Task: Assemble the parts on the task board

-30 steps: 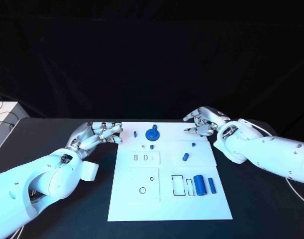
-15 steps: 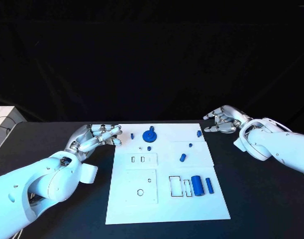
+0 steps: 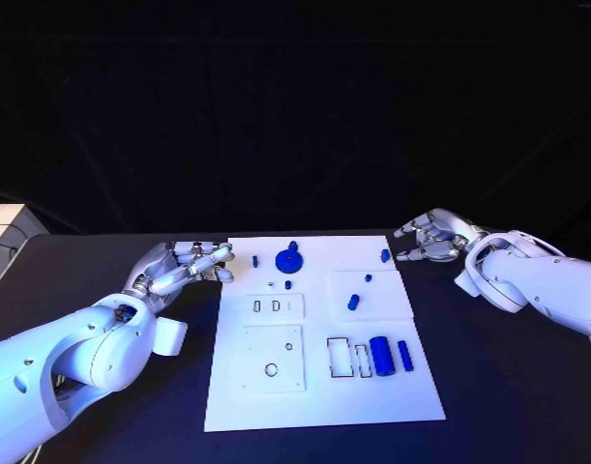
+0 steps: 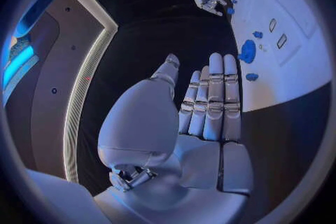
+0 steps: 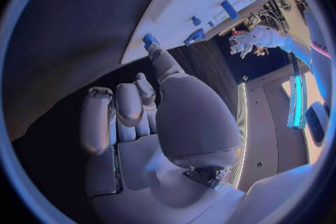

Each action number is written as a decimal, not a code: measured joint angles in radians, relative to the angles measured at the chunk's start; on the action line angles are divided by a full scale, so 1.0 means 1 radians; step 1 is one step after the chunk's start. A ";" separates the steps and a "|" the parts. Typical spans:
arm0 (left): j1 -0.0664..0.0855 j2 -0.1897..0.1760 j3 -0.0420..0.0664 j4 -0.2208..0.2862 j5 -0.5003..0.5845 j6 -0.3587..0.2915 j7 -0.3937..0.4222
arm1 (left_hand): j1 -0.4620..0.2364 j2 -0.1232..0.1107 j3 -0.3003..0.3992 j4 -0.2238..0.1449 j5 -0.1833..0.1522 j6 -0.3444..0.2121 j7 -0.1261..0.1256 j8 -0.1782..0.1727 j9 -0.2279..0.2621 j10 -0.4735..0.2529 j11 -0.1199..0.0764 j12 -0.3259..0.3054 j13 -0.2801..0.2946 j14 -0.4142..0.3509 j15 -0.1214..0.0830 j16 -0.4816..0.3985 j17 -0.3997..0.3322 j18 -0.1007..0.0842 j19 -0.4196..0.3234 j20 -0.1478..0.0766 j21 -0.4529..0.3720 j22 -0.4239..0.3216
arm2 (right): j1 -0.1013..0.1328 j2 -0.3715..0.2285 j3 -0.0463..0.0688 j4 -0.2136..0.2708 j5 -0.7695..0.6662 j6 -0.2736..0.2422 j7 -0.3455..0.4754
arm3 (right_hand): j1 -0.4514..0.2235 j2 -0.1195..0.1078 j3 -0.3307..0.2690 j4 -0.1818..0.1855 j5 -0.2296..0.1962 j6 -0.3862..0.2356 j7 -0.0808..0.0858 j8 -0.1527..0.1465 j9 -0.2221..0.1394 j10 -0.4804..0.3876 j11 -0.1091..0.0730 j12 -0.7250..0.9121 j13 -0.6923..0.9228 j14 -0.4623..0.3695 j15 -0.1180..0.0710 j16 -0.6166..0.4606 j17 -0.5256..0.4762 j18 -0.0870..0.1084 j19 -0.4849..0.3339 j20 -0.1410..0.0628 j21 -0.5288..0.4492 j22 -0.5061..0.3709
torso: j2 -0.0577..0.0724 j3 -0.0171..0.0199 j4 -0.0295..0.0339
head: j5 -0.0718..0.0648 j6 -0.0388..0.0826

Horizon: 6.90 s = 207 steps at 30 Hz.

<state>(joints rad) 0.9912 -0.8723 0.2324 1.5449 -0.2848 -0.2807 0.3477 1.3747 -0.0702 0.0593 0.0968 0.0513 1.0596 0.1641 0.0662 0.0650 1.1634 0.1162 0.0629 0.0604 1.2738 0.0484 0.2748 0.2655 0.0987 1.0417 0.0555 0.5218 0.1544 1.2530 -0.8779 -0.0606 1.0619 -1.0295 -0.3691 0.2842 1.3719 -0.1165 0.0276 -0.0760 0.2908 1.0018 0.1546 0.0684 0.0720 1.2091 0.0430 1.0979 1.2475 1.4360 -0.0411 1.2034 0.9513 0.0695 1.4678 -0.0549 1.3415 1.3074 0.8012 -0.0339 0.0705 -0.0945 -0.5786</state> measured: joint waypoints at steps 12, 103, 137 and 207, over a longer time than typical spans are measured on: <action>-0.001 -0.001 0.000 0.000 -0.003 0.001 0.000 | 0.004 0.004 0.000 0.000 0.000 0.000 0.000 0.000 0.000 0.000 0.000 0.000 0.000 0.000 0.000 0.000 0.000 0.000 0.000 0.000 -0.001 -0.002 | -0.015 0.036 0.000 -0.029 0.006 0.025 0.002 | -0.017 0.017 0.000 0.000 0.010 0.027 -0.005 0.000 0.000 0.006 -0.005 0.008 0.006 0.000 0.000 0.000 0.007 0.000 0.000 0.000 0.004 0.001 | -0.001 -0.0005 0.0004 | -0.007 -0.006; 0.207 0.199 -0.075 -0.154 -0.316 0.068 -0.594 | -0.165 -0.080 0.109 0.123 -0.004 0.026 -0.091 0.214 0.209 0.055 -0.134 0.744 0.720 0.137 -0.121 0.937 0.829 0.046 0.181 -0.123 0.798 0.745 | 0.052 0.191 -0.019 0.376 -0.237 -0.001 -0.515 | -0.049 0.133 0.121 -0.103 0.009 0.126 -0.053 -0.002 0.002 0.033 -0.024 0.011 0.030 0.007 -0.015 -0.019 0.022 0.000 0.000 -0.015 0.012 0.000 | -0.062 0.0053 -0.0071 | 0.050 -0.048; 0.245 0.297 -0.131 -0.194 -0.369 0.190 -0.886 | -0.232 -0.132 0.189 0.137 -0.004 -0.007 -0.100 0.239 0.412 0.077 -0.145 0.669 0.747 0.147 -0.125 0.918 0.881 0.046 0.180 -0.116 0.781 0.812 | 0.031 0.248 -0.023 0.455 -0.328 0.000 -0.648 | -0.056 0.126 0.131 -0.101 0.007 0.126 -0.053 -0.001 0.001 0.034 -0.023 0.008 0.030 0.007 -0.015 -0.023 0.020 0.000 0.000 -0.014 0.012 0.000 | -0.061 0.0047 -0.0069 | 0.062 -0.060; 0.244 0.311 -0.136 -0.216 -0.327 0.192 -0.870 | -0.194 0.027 0.220 -0.033 0.612 -0.011 -0.107 0.206 0.477 0.079 -0.150 0.640 0.716 0.154 -0.132 0.914 0.900 0.046 0.194 -0.122 0.754 0.898 | 0.026 0.258 -0.024 0.444 -0.344 0.020 -0.653 | -0.054 0.125 0.134 -0.098 0.010 0.134 -0.054 -0.001 0.002 0.036 -0.028 0.008 0.029 0.007 -0.015 -0.023 0.021 0.000 0.000 -0.014 0.012 0.000 | -0.059 0.0045 -0.0061 | 0.052 -0.082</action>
<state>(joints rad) 1.2355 -0.5612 0.0961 1.3284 -0.6118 -0.0887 -0.5225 1.1802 -0.0431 0.2793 0.0639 0.6634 1.0487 0.0575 0.2722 0.5425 1.2427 -0.0343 0.7029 0.7768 1.4279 -0.0840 1.1887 1.1653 0.1443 1.2354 -0.0666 1.2761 1.0527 1.2788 -0.6197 -0.0849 1.5054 -1.3731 -0.3492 -0.3692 1.3176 0.0083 0.1617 -0.1739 0.3005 1.1357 0.1003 0.0669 0.0744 1.2455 0.0149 1.1058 1.2769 1.4433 -0.0556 1.1801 0.9727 0.0693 1.4678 -0.0692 1.3531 1.3074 0.7425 -0.0294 0.0643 -0.0430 -0.6604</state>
